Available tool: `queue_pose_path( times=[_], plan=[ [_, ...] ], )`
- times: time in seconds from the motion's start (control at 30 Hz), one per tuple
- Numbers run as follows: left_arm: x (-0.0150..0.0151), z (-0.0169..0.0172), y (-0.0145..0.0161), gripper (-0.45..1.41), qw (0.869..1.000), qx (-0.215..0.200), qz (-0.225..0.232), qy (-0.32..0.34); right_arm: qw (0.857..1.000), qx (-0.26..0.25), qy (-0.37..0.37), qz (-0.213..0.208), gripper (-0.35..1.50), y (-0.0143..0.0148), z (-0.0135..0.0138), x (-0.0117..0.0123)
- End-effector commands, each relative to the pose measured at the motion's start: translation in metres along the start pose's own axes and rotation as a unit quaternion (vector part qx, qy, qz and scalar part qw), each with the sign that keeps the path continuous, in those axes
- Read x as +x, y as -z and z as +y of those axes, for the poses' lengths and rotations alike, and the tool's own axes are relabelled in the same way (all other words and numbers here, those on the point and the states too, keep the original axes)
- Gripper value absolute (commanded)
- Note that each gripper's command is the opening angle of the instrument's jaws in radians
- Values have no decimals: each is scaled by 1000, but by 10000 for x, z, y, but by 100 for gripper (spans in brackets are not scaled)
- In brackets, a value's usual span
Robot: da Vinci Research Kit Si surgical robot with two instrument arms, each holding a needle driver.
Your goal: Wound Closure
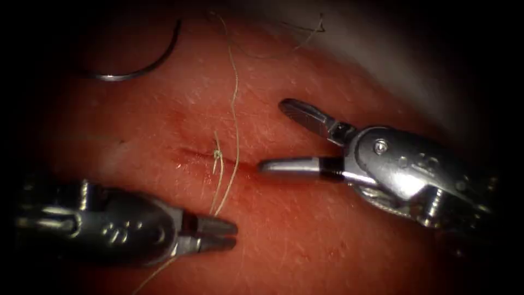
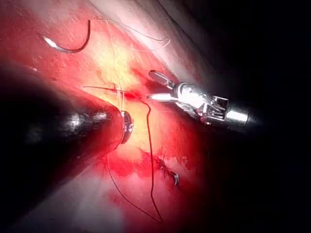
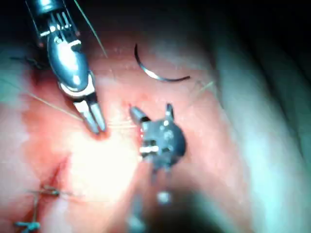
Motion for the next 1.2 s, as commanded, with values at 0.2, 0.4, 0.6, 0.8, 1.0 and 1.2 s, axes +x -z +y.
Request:
queue_pose_path(
  times=[0.2, 0.4, 0.6, 0.8, 1.0, 1.2],
  plan=[
    [-2, -3, 4, -35, 1000, 4, 19, -6, 1000, 2, 1, 1, 148, -4, 1, -2],
    [-6, -25, 26, -35, 999, 10, 46, -4, 999, 49, 19, 1, 148, -10, -6, -11],
    [-12, -42, 45, -35, 998, 24, 58, 7, 996, 71, 53, -7, 148, -31, -27, -13],
    [-11, -50, 55, -35, 997, 33, 63, 8, 995, 52, 82, -4, 148, -47, -30, -11],
    [-9, -46, 50, -35, 997, 38, 61, 8, 993, 30, 110, -4, 148, -65, -25, -9],
    [-9, -44, 47, -35, 997, 37, 62, 8, 990, 21, 139, -3, 148, -86, -29, -7]
  ],
)
